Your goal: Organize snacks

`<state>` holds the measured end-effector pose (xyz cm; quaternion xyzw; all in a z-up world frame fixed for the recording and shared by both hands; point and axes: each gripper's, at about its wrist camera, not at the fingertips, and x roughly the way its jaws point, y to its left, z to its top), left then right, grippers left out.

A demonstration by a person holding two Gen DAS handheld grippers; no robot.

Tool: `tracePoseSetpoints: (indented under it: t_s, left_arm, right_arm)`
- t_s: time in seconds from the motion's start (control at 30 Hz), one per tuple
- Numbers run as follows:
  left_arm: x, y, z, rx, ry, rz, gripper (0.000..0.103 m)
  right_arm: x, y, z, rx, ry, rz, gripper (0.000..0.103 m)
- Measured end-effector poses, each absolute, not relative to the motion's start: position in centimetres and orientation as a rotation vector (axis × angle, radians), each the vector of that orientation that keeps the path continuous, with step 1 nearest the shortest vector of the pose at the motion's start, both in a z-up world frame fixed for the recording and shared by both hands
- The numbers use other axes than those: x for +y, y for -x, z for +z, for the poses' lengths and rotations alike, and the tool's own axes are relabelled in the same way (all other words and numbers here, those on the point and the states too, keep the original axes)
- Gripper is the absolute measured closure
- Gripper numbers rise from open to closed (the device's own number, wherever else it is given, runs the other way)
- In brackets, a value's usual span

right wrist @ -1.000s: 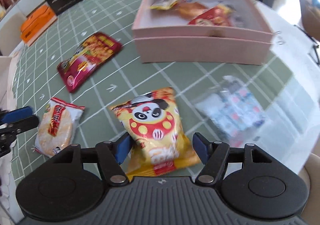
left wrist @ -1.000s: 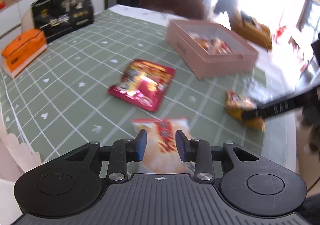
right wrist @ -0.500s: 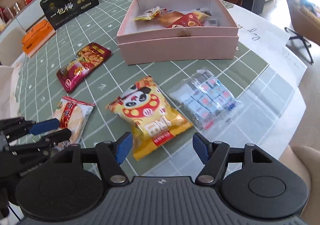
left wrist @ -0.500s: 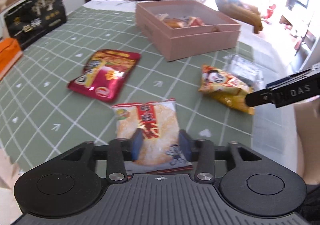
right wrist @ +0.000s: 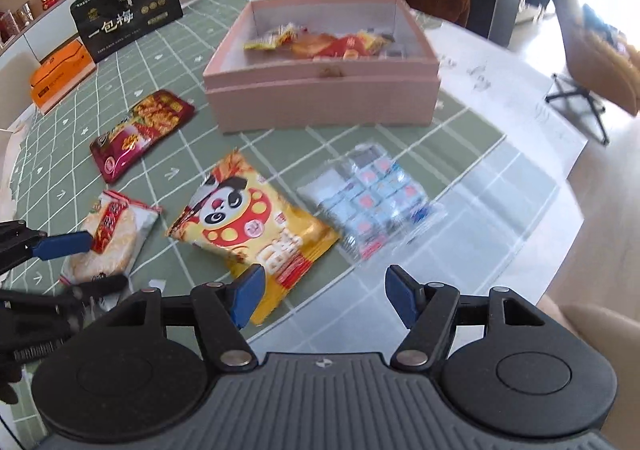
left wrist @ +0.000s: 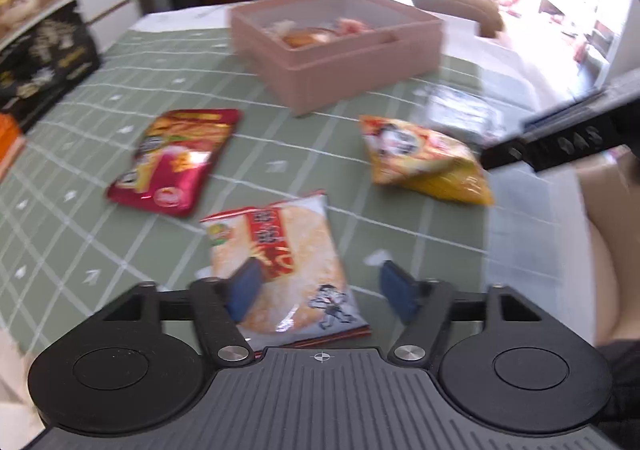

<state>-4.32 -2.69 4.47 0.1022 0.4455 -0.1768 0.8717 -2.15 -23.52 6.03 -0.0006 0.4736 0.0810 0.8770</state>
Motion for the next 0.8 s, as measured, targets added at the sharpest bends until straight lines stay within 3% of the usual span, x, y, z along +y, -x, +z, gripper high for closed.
tracePoseSetpoints:
  t_s: [0.1, 0.3, 0.67, 0.73, 0.8]
  left_arm:
    - [-1.5, 4.4, 5.2, 0.904, -0.116, -0.34, 0.034]
    - [0.5, 2.9, 4.8, 0.952, -0.019, -0.227, 0.034]
    - [0.3, 0.8, 3.3, 0.978, 0.087, -0.233, 0.022]
    - [0.0, 1.0, 3.3, 0.972, 0.078, -0.234, 0.024]
    - [0.1, 1.5, 3.5, 0.968, 0.084, -0.232, 0.032]
  right_arm:
    - [-24.0, 1.8, 6.4, 0.969, 0.006, 0.156, 0.036]
    - [-25.2, 1.5, 5.9, 0.98, -0.051, 0.141, 0.036]
    - [-23.1, 1.8, 6.8, 0.947, -0.005, 0.241, 0.035]
    - [-22.3, 1.7, 7.4, 0.922, 0.016, 0.269, 0.03]
    - [-21.3, 1.6, 7.8, 0.899, 0.056, 0.287, 0.028]
